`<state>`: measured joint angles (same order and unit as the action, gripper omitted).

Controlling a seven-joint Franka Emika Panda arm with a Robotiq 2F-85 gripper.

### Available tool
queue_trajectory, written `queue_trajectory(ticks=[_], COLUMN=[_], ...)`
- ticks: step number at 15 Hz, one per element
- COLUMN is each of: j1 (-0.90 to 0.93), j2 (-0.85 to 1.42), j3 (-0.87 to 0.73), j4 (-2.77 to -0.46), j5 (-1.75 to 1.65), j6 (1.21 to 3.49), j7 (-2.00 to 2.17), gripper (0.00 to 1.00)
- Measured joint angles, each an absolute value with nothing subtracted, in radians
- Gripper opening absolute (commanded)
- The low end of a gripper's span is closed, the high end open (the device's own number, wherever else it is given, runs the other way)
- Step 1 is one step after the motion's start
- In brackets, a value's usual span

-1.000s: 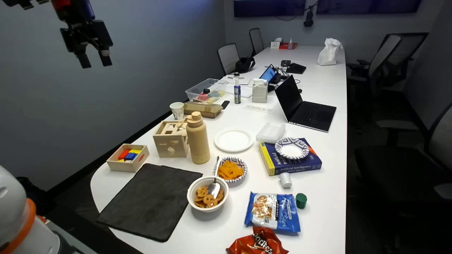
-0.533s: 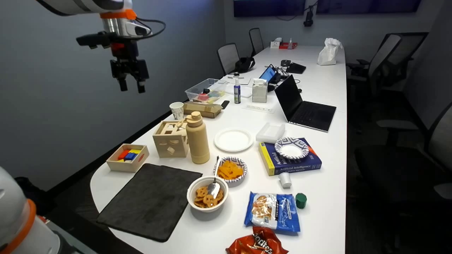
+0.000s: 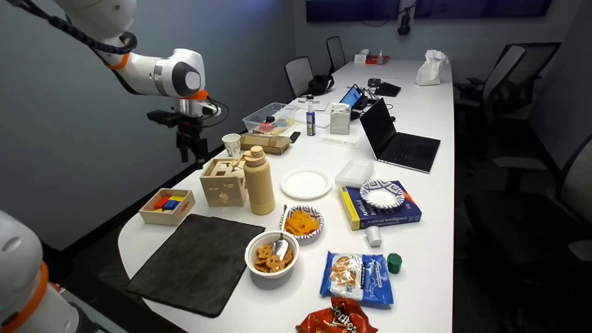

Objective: Fold the towel into a triangle twice.

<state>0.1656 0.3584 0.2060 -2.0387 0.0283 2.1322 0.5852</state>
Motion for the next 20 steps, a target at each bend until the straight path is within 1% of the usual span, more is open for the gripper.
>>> queue_trajectory(ticks=[3, 7, 15, 20], j1=[0.198, 0.215, 0.254, 0.258], j2=[0.513, 0.637, 0.732, 0.742], j3=[0.162, 0.148, 0.150, 0.151], j4=[-1.995, -1.961, -1.960, -1.970], j5=[0.053, 0.143, 0.299, 0.373], j6=[2.225, 2.259, 2.322, 2.388], j7=[0.614, 0.628, 0.675, 0.695], gripper=[1.00, 1.00, 1.00, 1.00])
